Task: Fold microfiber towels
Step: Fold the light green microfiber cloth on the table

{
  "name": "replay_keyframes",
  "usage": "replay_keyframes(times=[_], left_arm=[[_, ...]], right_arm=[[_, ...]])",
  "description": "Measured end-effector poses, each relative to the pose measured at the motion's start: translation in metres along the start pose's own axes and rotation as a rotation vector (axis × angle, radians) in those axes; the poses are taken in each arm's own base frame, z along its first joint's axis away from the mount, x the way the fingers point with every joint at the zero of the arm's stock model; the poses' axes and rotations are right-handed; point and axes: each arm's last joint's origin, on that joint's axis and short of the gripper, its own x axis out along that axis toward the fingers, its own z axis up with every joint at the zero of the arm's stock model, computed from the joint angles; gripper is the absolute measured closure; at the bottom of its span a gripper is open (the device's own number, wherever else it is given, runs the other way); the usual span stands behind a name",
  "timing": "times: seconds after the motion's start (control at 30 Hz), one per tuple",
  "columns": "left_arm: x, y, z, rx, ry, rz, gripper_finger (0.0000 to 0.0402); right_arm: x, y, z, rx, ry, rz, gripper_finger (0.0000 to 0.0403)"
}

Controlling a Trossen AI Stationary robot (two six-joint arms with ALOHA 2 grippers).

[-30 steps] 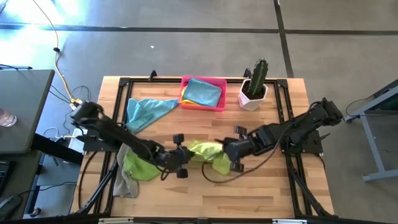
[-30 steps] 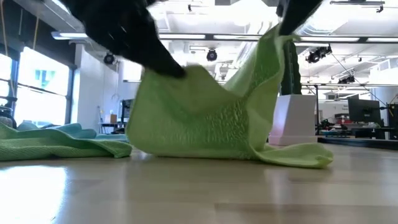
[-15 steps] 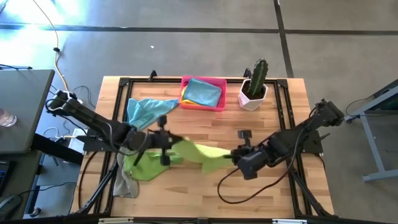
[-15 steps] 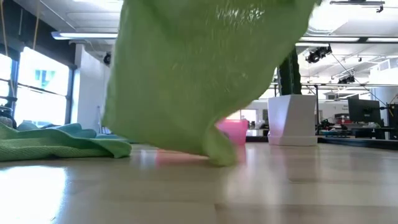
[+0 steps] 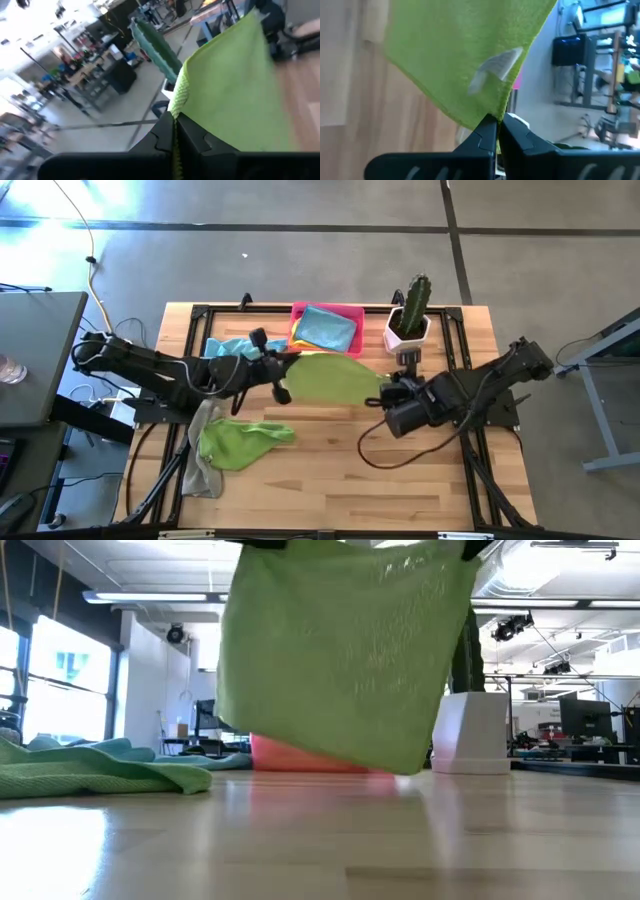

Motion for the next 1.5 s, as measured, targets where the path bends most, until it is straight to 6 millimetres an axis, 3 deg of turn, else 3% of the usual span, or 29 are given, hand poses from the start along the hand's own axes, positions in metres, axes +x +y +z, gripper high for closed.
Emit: replay_keyframes(times=[0.17, 0.3, 0.47, 0.6, 0.7, 0.8, 0.93, 1.1, 1.33, 1.5], left_arm=[[0.003, -0.009, -0.015, -0.159, 0.088, -0.194, 0.0399], [0.004, -0.047, -0.045, -0.31, 0.246, -0.464, 0.0399], [-0.003, -0.107, -0.072, -0.363, 0.355, -0.703, 0.0399], [-0.007, -0.148, -0.083, -0.35, 0.38, -0.775, 0.0399], [-0.013, -0.174, -0.089, -0.35, 0.38, -0.819, 0.0399], [-0.017, -0.189, -0.095, -0.372, 0.4, -0.845, 0.0399], [-0.017, -0.19, -0.096, -0.41, 0.422, -0.831, 0.0399], [-0.013, -0.174, -0.088, -0.426, 0.391, -0.702, 0.0399], [-0.011, -0.152, -0.106, -0.365, 0.554, -0.44, 0.0399], [-0.008, -0.142, -0.117, -0.339, 0.605, -0.267, 0.0399]], right_arm=[[0.008, 0.002, 0.003, 0.103, 0.055, 0.099, 0.0402], [0.018, 0.027, 0.017, 0.221, 0.131, 0.255, 0.0402], [0.04, 0.097, 0.046, 0.2, 0.207, 0.473, 0.0402], [0.063, 0.153, 0.054, 0.146, 0.264, 0.6, 0.0402], [0.075, 0.18, 0.057, 0.153, 0.267, 0.668, 0.0402], [0.081, 0.194, 0.06, 0.115, 0.213, 0.769, 0.0402], [0.09, 0.187, 0.06, 0.045, 0.203, 0.793, 0.0402], [0.11, 0.166, 0.062, -0.053, 0.191, 0.785, 0.0403], [0.13, 0.126, 0.063, -0.166, 0.12, 0.662, 0.0403], [0.148, 0.098, 0.06, -0.149, 0.13, 0.655, 0.0403]])
